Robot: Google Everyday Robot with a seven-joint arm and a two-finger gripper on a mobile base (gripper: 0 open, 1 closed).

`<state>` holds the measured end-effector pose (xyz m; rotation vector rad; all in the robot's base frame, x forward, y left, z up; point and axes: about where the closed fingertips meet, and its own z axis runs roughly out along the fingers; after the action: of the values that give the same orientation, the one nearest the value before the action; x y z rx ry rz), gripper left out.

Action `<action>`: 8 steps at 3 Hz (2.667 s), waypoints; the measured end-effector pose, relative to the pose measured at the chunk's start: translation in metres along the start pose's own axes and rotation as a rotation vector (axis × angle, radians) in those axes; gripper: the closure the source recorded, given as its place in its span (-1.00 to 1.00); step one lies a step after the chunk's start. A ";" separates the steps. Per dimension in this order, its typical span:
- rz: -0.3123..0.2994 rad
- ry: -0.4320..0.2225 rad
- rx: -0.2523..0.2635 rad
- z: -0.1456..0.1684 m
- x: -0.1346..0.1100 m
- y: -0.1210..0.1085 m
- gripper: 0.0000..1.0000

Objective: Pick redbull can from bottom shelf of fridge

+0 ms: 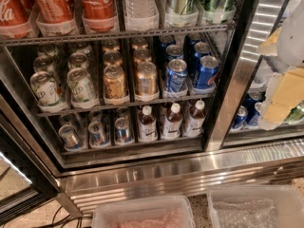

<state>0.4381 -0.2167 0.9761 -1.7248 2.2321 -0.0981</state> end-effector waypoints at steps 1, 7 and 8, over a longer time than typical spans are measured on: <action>0.000 0.000 0.000 0.000 0.000 0.000 -1.00; 0.472 -0.508 -0.191 0.159 -0.140 0.093 -1.00; 0.529 -0.655 -0.231 0.180 -0.188 0.119 -1.00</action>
Offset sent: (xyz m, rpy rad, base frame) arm -0.0044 0.0552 -0.1016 0.3056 0.0900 -0.2924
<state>0.4214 0.0189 0.8151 -0.9800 2.1302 0.7535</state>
